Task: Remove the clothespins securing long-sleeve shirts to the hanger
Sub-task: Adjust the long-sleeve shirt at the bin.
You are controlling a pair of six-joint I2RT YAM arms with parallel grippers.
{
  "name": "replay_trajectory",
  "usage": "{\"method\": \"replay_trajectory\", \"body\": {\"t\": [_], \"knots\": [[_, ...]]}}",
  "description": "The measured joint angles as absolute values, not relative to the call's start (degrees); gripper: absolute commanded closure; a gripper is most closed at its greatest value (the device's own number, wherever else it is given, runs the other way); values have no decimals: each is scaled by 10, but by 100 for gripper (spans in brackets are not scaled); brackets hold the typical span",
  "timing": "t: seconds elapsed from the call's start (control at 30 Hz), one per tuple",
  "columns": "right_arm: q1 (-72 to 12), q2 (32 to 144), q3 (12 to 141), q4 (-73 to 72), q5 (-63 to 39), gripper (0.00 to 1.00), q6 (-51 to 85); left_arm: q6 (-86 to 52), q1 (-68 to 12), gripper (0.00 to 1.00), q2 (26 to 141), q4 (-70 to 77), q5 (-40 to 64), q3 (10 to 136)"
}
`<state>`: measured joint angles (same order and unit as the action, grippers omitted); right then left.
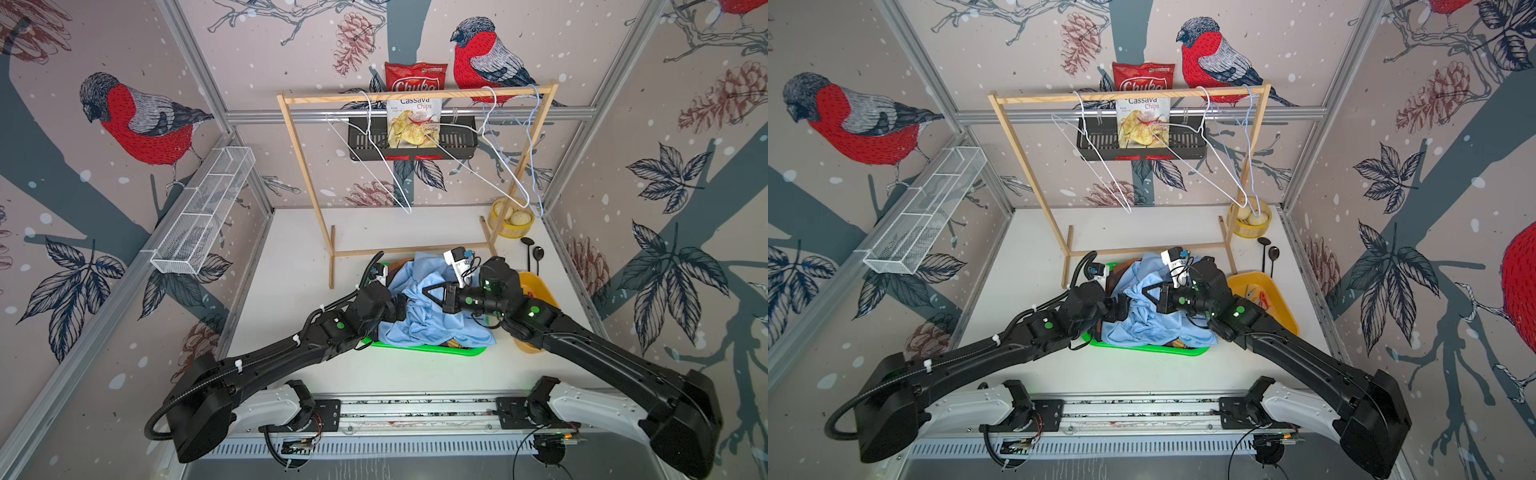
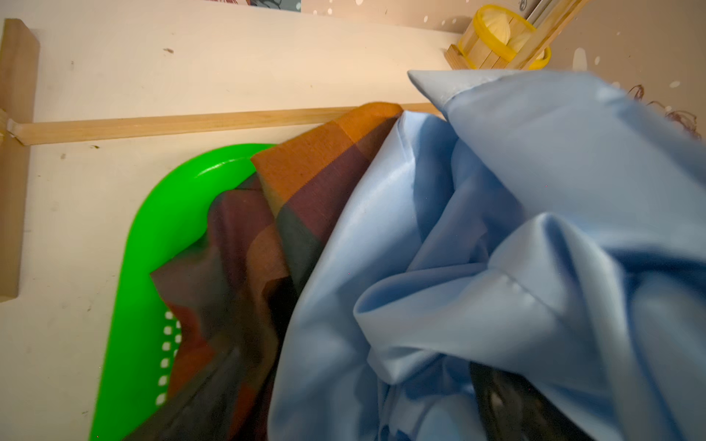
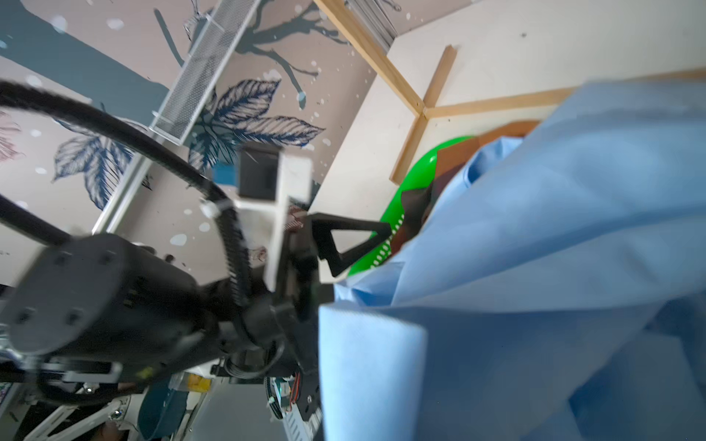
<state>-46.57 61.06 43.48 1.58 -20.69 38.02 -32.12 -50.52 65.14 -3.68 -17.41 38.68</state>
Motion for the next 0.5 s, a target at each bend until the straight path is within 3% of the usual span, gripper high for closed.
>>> {"method": "replay_trajectory", "body": {"t": [0.17, 0.4, 0.47, 0.5], "knots": [[-464, 665, 376, 14, -147, 100, 392, -321, -506, 8, 580, -81, -199, 363], [-434, 849, 371, -80, -143, 99, 392, -312, -506, 8, 537, -134, -226, 364], [-429, 893, 376, -136, -147, 93, 392, -298, -506, 8, 547, -135, -224, 380], [-428, 910, 380, -157, -147, 85, 392, -295, -506, 8, 557, -134, -221, 389]]}}
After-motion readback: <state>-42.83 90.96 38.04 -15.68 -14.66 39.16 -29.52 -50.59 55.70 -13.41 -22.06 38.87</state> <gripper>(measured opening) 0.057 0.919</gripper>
